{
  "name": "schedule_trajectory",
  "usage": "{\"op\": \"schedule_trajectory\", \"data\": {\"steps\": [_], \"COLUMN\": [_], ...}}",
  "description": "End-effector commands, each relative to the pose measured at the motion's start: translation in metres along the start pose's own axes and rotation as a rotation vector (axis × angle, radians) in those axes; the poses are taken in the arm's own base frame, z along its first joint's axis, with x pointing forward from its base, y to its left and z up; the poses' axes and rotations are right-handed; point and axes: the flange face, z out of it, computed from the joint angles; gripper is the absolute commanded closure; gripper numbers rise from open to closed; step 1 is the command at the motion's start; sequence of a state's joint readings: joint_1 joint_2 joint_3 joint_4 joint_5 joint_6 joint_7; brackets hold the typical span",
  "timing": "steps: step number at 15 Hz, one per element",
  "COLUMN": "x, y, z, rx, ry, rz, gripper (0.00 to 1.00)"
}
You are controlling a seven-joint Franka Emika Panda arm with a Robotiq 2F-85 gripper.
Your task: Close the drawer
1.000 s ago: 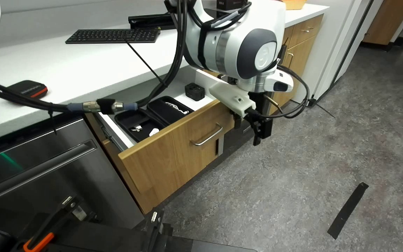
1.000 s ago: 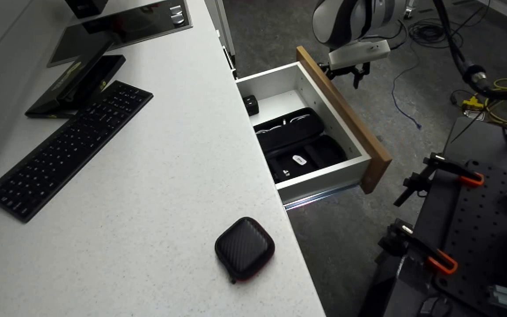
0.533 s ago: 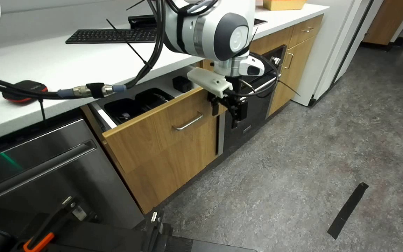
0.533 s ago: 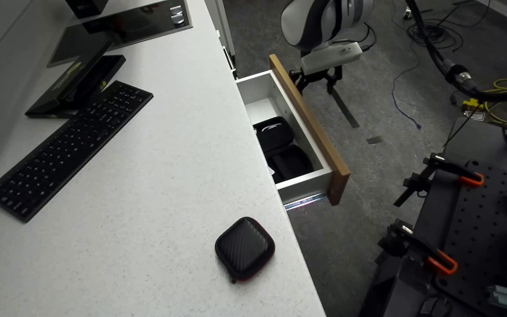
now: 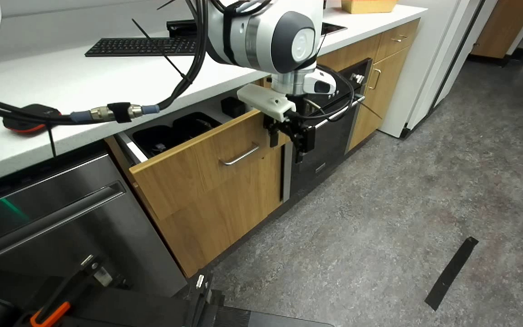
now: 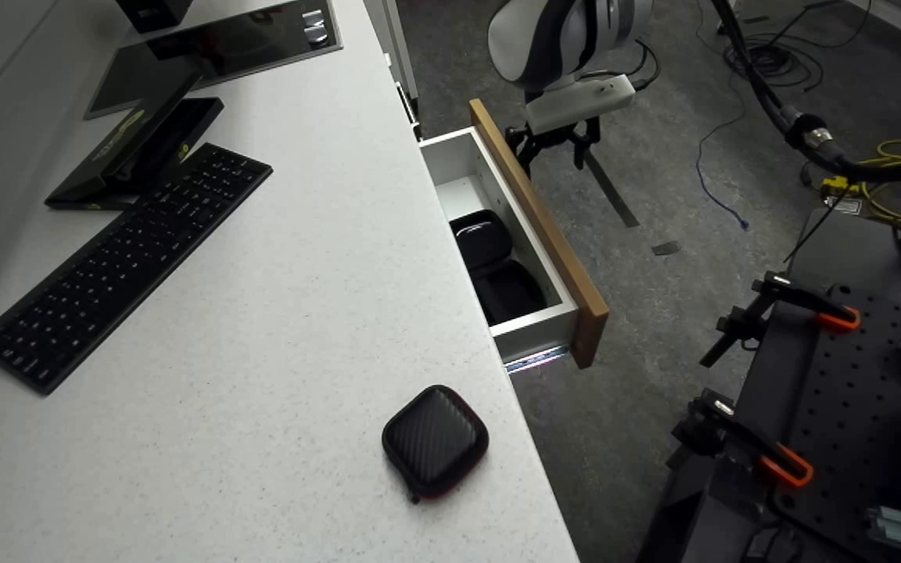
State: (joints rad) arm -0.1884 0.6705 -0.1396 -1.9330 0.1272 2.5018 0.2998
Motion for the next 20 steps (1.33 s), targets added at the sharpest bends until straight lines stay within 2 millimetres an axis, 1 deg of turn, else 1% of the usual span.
{"op": "schedule_trajectory", "data": {"steps": [1,6,9,12,15,18,19,20], "x": [0.001,-0.003,-0.006,-0.010,-0.012,-0.015,-0.012,-0.012], "y": [-0.005,-0.055,-0.090,-0.129,-0.161,-0.159,-0.130,-0.130], "z": [0.003,0.032,0.045,0.051,0.048,0.048,0.052,0.052], "rx": [0.007,0.129,0.176,0.234,0.282,0.280,0.212,0.212], "ry": [-0.011,-0.072,-0.076,-0.070,-0.056,-0.097,-0.072,-0.075], "rz": [0.004,-0.056,-0.090,-0.132,-0.173,-0.186,-0.170,-0.171], "gripper": [0.00,0.00,0.00,0.00,0.00,0.00,0.00,0.00]}}
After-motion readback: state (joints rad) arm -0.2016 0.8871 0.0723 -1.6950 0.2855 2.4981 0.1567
